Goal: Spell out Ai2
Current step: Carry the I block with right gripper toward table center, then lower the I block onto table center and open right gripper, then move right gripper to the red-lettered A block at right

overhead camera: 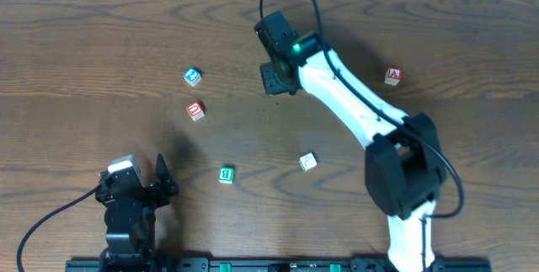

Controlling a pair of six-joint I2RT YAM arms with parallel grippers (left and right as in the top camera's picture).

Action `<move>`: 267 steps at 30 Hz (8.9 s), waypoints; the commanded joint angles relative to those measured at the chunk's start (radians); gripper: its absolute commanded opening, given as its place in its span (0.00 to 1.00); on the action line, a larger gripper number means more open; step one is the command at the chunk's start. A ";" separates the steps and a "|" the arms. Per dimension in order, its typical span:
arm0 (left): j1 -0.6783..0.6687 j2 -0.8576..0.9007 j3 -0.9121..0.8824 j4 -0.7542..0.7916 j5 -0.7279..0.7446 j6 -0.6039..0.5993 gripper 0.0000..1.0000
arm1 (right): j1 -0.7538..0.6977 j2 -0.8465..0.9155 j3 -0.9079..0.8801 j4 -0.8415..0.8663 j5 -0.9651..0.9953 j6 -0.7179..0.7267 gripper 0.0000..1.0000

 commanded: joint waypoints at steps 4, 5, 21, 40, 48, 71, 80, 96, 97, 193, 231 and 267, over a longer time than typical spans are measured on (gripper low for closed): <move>0.002 -0.006 -0.019 -0.004 -0.017 0.017 0.95 | 0.026 -0.034 -0.181 0.108 -0.016 0.158 0.01; 0.002 -0.006 -0.019 -0.004 -0.017 0.017 0.95 | 0.030 -0.034 -0.192 0.132 -0.031 0.174 0.02; 0.002 -0.006 -0.019 -0.004 -0.017 0.017 0.95 | 0.069 -0.018 -0.198 0.176 0.124 0.349 0.02; 0.002 -0.006 -0.019 -0.004 -0.017 0.017 0.95 | 0.070 0.047 -0.198 0.211 0.124 0.365 0.01; 0.002 -0.006 -0.019 -0.004 -0.017 0.017 0.95 | 0.076 0.051 -0.198 0.229 0.117 0.350 0.02; 0.002 -0.006 -0.019 -0.004 -0.017 0.017 0.95 | 0.095 0.085 -0.199 0.216 0.124 0.318 0.02; 0.002 -0.006 -0.019 -0.004 -0.017 0.017 0.95 | 0.095 0.094 -0.199 0.207 0.132 0.318 0.01; 0.002 -0.006 -0.019 -0.004 -0.017 0.017 0.95 | 0.095 0.117 -0.199 0.241 0.230 0.326 0.01; 0.002 -0.006 -0.019 -0.004 -0.017 0.017 0.95 | 0.095 0.117 -0.199 0.240 0.230 0.326 0.02; 0.002 -0.006 -0.019 -0.004 -0.017 0.017 0.95 | -0.156 -0.249 0.056 -0.070 0.333 0.059 0.88; 0.002 -0.006 -0.019 -0.004 -0.017 0.017 0.95 | -0.383 -0.083 0.043 0.057 0.142 0.049 0.99; 0.002 -0.006 -0.019 -0.004 -0.017 0.017 0.95 | -0.602 0.067 0.042 0.012 0.059 0.004 0.87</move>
